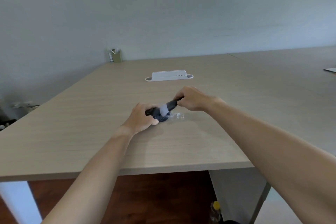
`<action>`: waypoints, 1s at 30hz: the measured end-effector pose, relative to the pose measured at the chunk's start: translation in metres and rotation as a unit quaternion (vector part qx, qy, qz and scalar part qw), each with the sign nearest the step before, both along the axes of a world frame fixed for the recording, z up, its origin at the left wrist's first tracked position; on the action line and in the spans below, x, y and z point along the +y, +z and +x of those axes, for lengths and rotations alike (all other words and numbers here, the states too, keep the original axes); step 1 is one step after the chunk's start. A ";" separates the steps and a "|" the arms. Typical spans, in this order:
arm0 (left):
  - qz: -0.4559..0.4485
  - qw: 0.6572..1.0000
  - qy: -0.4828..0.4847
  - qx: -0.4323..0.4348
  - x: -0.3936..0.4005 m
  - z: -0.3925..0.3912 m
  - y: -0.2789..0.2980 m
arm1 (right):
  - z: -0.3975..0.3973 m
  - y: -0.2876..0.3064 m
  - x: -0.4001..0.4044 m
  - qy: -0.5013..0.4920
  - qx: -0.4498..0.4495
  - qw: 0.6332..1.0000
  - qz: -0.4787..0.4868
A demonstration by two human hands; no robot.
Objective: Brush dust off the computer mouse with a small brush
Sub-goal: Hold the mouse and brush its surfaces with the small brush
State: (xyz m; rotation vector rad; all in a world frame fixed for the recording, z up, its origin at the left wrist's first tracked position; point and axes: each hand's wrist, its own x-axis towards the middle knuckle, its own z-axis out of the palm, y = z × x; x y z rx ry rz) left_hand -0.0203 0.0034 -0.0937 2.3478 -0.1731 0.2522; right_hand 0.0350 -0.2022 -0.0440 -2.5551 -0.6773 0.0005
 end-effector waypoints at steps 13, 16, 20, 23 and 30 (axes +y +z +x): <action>0.025 0.998 0.000 -0.054 0.006 0.002 -0.015 | 0.006 -0.004 -0.005 -0.041 0.019 0.999 -0.014; 0.025 0.999 -0.002 -0.038 0.004 0.001 -0.014 | 0.010 -0.001 -0.011 -0.069 0.013 0.998 -0.007; 0.050 0.998 -0.006 -0.039 0.007 0.006 -0.016 | 0.002 0.003 -0.001 -0.017 0.033 0.998 0.054; 0.066 0.997 0.009 -0.035 0.006 0.007 -0.020 | 0.002 -0.003 0.000 -0.017 0.033 0.999 -0.002; 0.113 0.992 0.037 -0.036 -0.007 -0.002 -0.019 | 0.002 0.004 -0.005 -0.043 0.013 0.999 0.020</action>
